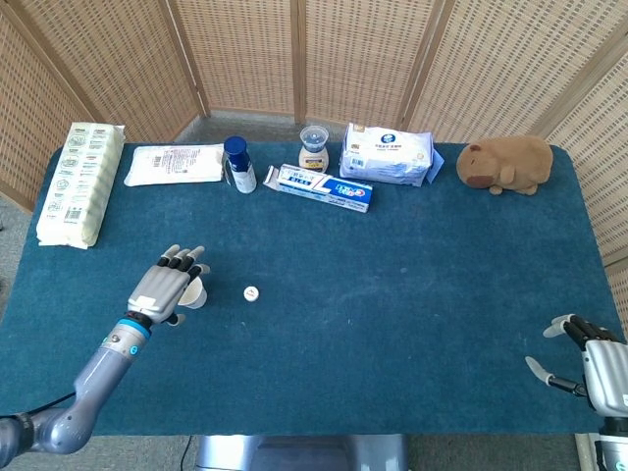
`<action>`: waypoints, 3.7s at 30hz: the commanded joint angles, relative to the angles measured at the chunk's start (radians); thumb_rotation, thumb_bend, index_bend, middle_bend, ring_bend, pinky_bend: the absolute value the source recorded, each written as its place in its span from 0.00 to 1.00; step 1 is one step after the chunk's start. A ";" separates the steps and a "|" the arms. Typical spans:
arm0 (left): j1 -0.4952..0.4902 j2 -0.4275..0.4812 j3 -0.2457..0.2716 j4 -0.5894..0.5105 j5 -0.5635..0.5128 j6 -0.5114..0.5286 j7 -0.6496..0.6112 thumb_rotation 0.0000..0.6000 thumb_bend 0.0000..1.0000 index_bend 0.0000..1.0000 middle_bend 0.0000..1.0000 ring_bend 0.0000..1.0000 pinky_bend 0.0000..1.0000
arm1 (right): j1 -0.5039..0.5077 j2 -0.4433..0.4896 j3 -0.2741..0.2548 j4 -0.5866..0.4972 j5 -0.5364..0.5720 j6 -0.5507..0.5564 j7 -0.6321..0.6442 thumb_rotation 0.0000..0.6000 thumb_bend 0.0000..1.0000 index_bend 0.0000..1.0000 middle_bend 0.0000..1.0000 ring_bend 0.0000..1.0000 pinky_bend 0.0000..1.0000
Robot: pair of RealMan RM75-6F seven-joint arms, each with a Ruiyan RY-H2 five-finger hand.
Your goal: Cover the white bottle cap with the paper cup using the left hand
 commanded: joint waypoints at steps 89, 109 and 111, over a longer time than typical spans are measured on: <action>-0.188 0.134 0.107 -0.064 -0.242 -0.029 -0.180 1.00 0.28 0.17 0.01 0.00 0.00 | -0.022 0.001 0.006 -0.014 -0.005 0.019 0.024 0.68 0.26 0.44 0.37 0.41 0.40; -0.220 -0.103 0.136 0.014 -0.374 0.153 0.046 1.00 0.28 0.19 0.01 0.00 0.00 | -0.040 0.009 0.006 0.012 0.005 0.032 0.064 0.69 0.26 0.44 0.37 0.41 0.41; -0.219 -0.114 0.132 0.023 -0.380 0.156 0.049 1.00 0.28 0.19 0.01 0.00 0.00 | -0.041 0.010 0.006 0.013 0.005 0.033 0.067 0.69 0.26 0.44 0.37 0.41 0.41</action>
